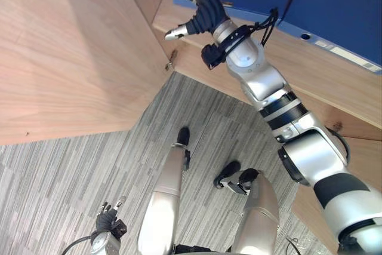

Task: Walk over to the cabinet, pick up the folder, carry it to the office cabinet, place the folder inside the office cabinet, then close the office cabinet door

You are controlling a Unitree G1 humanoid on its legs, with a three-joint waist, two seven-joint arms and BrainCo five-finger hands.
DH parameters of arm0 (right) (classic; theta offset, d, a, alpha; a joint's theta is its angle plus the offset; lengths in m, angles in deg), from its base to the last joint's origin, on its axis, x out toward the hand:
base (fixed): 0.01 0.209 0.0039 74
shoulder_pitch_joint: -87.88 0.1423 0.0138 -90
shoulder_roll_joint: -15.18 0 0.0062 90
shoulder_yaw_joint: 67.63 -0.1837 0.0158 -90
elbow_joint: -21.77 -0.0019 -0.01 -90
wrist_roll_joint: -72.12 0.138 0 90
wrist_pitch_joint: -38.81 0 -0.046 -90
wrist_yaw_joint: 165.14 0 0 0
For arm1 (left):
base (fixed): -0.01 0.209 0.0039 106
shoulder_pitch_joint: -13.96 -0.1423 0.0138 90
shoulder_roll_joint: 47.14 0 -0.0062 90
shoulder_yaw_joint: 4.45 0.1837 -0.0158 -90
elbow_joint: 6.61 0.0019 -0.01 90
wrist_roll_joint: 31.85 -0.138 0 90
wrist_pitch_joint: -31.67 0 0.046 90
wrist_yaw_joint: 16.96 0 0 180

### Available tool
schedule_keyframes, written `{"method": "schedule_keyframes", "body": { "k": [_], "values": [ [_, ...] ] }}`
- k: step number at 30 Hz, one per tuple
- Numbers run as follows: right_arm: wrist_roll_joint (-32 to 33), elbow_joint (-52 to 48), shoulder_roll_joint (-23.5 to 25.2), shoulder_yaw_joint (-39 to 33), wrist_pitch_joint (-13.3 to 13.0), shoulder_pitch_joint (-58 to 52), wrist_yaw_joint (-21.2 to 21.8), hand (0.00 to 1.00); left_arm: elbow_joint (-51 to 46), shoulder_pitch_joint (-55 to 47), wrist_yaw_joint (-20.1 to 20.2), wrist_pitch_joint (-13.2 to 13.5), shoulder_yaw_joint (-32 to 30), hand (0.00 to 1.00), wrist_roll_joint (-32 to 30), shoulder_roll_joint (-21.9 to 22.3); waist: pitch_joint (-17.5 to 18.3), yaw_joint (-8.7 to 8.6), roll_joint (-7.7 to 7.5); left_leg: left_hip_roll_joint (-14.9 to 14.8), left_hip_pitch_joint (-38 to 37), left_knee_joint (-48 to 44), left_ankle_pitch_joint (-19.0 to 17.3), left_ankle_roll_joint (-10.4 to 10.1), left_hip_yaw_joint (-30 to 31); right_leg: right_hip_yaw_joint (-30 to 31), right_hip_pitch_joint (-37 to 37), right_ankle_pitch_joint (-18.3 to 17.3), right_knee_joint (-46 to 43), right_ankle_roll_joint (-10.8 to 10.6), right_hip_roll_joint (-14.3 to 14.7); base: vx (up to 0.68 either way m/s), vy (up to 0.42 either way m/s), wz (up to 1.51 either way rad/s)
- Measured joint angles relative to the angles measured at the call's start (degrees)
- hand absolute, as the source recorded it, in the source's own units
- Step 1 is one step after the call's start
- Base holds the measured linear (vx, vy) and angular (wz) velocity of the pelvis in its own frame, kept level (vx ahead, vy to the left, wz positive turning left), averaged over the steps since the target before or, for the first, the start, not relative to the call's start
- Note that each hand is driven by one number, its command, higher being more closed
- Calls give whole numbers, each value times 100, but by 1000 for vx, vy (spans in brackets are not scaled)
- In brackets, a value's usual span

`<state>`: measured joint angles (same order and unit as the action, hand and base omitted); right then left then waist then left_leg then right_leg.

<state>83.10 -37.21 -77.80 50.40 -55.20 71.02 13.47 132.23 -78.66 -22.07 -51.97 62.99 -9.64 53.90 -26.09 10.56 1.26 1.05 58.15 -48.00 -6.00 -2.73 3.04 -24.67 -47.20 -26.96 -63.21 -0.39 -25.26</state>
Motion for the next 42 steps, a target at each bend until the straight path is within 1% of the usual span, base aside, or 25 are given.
{"method": "schedule_keyframes", "body": {
  "k": [2, 4, 6, 9, 11, 12, 15, 17, 18, 20, 21, 22, 23, 26, 28, 32, 36, 38, 40, 42],
  "values": [
    [-113, 204, 7, 0, 30, 56, -14, 0, -1, 2, -23, 9, -45, 0, 25, 37, -2, 23, 4, 55, 69, -44, -25, -37, 56, -59, -3, -33, -45, -26, -45, -21, 45, 20],
    [-133, 434, -8, 0, 60, 177, -14, 0, -2, 5, -25, 23, -45, 0, 36, 58, -3, 96, 7, 77, 132, -57, -24, -37, 56, -69, -57, -49, -79, -37, -80, -25, 41, 11],
    [-372, 694, -41, 10, 94, 376, 6, 0, -9, 5, -64, 56, -46, 0, 81, 68, -4, 172, 7, 108, 269, -64, 1, -42, 81, -86, -181, -58, -122, -31, -101, -7, 15, 9],
    [-637, 932, -178, 31, 168, 512, 30, 0, -46, 7, -109, 81, -46, 0, 107, 130, -38, 199, 72, 165, 370, -64, 42, -52, 203, -205, -188, -67, -132, -9, -124, 21, 3, 20],
    [-820, 1127, -416, 65, 247, 536, 89, 0, -149, 5, -135, 83, -45, 0, 113, 247, -57, 275, 106, 217, 423, -63, 58, -58, 268, -243, -194, -95, -146, -21, -140, 39, 2, 18],
    [-833, 1151, -453, 75, 264, 536, 96, 0, -158, 5, -136, 83, -45, 0, 117, 263, -57, 284, 106, 221, 430, -60, 58, -58, 272, -250, -194, -99, -148, -25, -145, 47, 2, 12],
    [-899, 1215, -784, 80, 291, 602, 126, 0, -272, 3, -138, 83, -45, 0, 163, 355, -57, 292, 106, 260, 534, -56, 66, -66, 314, -313, -254, -122, -165, -24, -181, 53, 3, 9],
    [-999, 1388, -1091, 83, 300, 700, 128, 0, -382, 3, -138, 82, -45, 0, 224, 389, -58, 301, 105, 274, 600, -52, 106, -40, 325, -321, -315, -122, -174, -22, -194, 58, 0, 5],
    [-996, 1427, -1180, 83, 306, 706, 128, 0, -400, 3, -138, 84, -45, 0, 246, 393, -58, 304, 105, 277, 606, -50, 110, -42, 327, -322, -320, -123, -174, -22, -195, 60, 0, 3],
    [-944, 1563, -1514, 76, 357, 725, 125, 0, -445, 3, -138, 85, -45, 0, 290, 410, -58, 295, 105, 279, 638, -40, 117, -46, 329, -322, -354, -122, -169, -22, -195, 65, 3, 0],
    [-893, 1605, -1584, 75, 369, 731, 126, 0, -450, 3, -137, 85, -45, 0, 296, 417, -58, 288, 105, 279, 653, -39, 120, -47, 331, -322, -367, -122, -169, -22, -193, 63, 6, 0],
    [-631, 1655, -1703, 64, 375, 730, 128, 0, -452, 3, -137, 81, -45, 0, 314, 433, -60, 273, 104, 276, 681, -38, 124, -52, 342, -329, -390, -122, -169, -22, -186, 50, 5, 0],
    [-500, 1656, -1757, 60, 346, 731, 132, 0, -447, 3, -137, 76, -45, 0, 325, 445, -63, 262, 103, 273, 689, -37, 125, -54, 346, -334, -396, -122, -168, -22, -181, 60, 2, 0],
    [-317, 1841, -1813, 73, 337, 853, 289, 0, -455, 3, -129, 69, -44, 0, 335, 468, -63, 268, 102, 261, 697, -25, 127, -58, 358, -338, -404, -123, -159, -22, -162, 51, 1, 0],
    [-312, 1947, -1884, 81, 333, 947, 362, 0, -462, 3, -120, 68, -44, 0, 335, 469, -63, 286, 101, 260, 730, -24, 126, -59, 363, -341, -431, -122, -156, -22, -155, 42, 9, 1],
    [-234, 2072, -1984, 78, 268, 1146, 336, 0, -513, 4, -85, 55, -42, 0, 335, 469, -66, 296, 96, 258, 890, -51, 148, -63, 374, -341, -580, -118, -173, -17, -147, 42, 28, 0],
    [-190, 2112, -2048, 141, 271, 1191, 461, 0, -579, 3, -68, 9, -36, 0, 333, 476, -67, 321, 95, 254, 891, -56, 150, -66, 386, -341, -578, -119, -173, -17, -134, 49, 15, 0],
    [-191, 2135, -2102, 314, 273, 1261, 582, 0, -694, 3, -66, -18, -36, 0, 332, 478, -67, 329, 95, 240, 890, -54, 140, -83, 394, -341, -578, -119, -173, -17, -112, 40, 10, -2],
    [-184, 2210, -2101, 357, 282, 1332, 585, 0, -788, 3, -65, -29, -36, 0, 334, 491, -67, 341, 95, 233, 891, -42, 136, -101, 397, -343, -582, -120, -173, -18, -101, 40, 11, -1],
    [25, 2262, -2095, 344, 282, 1339, 412, 0, -871, 3, -67, -27, -37, 0, 354, 526, -67, 376, 96, 230, 892, -30, 143, -108, 400, -345, -590, -120, -173, -18, -96, 36, 9, 0]
  ]
}}
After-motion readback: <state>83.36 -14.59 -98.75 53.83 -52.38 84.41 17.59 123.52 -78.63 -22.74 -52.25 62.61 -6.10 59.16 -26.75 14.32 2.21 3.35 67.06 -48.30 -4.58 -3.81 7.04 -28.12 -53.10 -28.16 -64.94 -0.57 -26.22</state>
